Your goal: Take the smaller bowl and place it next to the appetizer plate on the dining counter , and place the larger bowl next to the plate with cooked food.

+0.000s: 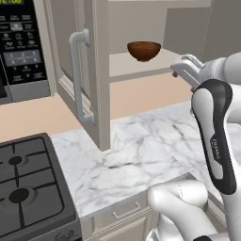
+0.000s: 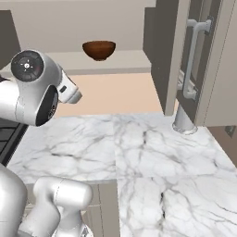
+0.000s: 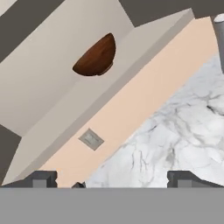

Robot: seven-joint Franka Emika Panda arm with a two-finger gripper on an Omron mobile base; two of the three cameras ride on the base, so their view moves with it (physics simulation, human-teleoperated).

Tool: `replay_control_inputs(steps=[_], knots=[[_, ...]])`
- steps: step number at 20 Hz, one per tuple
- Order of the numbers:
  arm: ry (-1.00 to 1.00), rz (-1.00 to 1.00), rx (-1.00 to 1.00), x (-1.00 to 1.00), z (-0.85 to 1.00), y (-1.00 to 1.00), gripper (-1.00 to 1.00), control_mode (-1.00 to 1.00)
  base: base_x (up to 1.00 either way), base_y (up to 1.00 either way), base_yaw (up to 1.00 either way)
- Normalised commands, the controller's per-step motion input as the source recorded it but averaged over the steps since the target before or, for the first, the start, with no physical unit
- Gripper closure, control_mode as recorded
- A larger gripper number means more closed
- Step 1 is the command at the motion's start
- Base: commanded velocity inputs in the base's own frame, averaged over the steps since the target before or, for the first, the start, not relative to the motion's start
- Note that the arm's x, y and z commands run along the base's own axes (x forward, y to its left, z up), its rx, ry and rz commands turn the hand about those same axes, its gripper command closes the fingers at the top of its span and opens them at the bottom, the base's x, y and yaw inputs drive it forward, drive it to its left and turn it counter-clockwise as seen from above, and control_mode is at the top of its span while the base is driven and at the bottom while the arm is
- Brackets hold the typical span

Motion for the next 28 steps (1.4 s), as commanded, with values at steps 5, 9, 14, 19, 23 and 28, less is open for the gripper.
replay_control_inputs(steps=[5,9,14,19,23,28], knots=[[-0.09,-0.09,0.00,0.19,0.09,0.03,-1.00,-1.00,0.00,0.00,0.00],[-0.02,-0.08,0.00,0.17,0.47,0.00,-1.00,-1.00,0.00,0.00,0.00],[0.15,-0.04,0.01,0.46,0.32,-0.01,-1.00,-1.00,0.00,0.00,0.00],[0.21,0.00,0.02,0.80,0.02,-0.01,-1.00,-1.00,0.00,0.00,0.00],[0.03,0.00,0.00,0.66,0.00,-0.01,-1.00,-1.00,0.00,0.00,0.00],[0.00,0.00,0.00,0.52,-0.03,-0.01,-1.00,-1.00,0.00,0.00,0.00]])
